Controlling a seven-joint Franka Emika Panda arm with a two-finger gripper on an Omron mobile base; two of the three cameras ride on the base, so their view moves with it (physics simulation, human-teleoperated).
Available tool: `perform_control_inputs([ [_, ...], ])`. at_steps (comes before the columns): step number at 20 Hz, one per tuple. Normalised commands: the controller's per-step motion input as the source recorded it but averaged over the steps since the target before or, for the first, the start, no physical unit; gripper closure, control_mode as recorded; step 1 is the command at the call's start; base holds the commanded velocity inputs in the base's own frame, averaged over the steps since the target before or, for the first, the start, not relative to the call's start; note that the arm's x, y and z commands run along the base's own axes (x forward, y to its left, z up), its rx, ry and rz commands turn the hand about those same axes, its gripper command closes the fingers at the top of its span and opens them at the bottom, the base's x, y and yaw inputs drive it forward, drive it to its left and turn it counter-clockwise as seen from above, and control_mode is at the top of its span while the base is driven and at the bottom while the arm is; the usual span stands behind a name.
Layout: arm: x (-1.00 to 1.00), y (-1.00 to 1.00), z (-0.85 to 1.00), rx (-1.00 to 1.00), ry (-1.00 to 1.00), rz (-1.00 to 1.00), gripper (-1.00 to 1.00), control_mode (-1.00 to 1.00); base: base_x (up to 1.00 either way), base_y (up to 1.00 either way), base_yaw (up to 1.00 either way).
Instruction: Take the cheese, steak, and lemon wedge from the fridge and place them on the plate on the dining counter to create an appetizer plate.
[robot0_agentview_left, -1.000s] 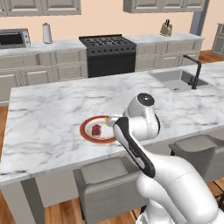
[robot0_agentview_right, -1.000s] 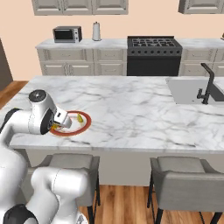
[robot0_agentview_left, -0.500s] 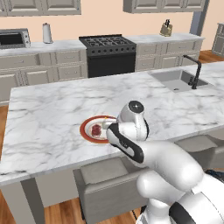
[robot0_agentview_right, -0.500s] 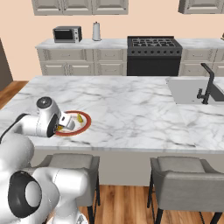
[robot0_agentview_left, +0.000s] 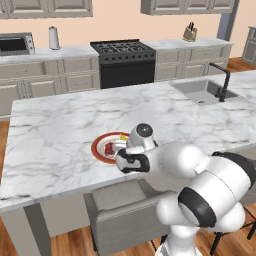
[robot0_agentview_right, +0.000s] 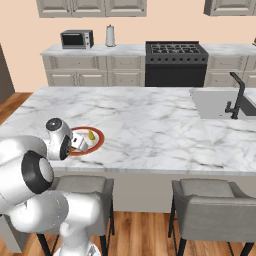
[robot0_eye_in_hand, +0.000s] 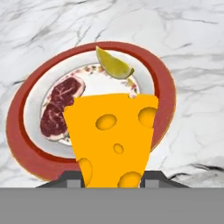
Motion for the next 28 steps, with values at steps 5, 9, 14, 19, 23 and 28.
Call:
perform_control_inputs([
  [5, 0.78, 0.09, -0.23, 0.0, 0.04, -0.09, 1.0, -1.0, 0.0, 0.0, 0.0],
  [9, 0.79, 0.27, -0.26, 0.0, 0.19, -0.06, 1.0, -1.0, 0.0, 0.0, 0.0],
  [14, 0.81, 0.44, -0.16, 0.0, 0.27, -0.05, -1.0, -1.0, 0.0, 0.0, 0.0],
  [19, 0.08, 0.12, 0.21, 0.0, 0.05, -0.09, -1.0, -1.0, 0.0, 0.0, 0.0],
  [23, -0.74, -0.35, 0.83, 0.01, 0.01, -0.13, -1.0, -1.0, 0.0, 0.0, 0.0],
  [28, -1.0, -0.58, 1.0, 0.02, 0.0, -0.04, -1.0, -1.0, 0.0, 0.0, 0.0],
])
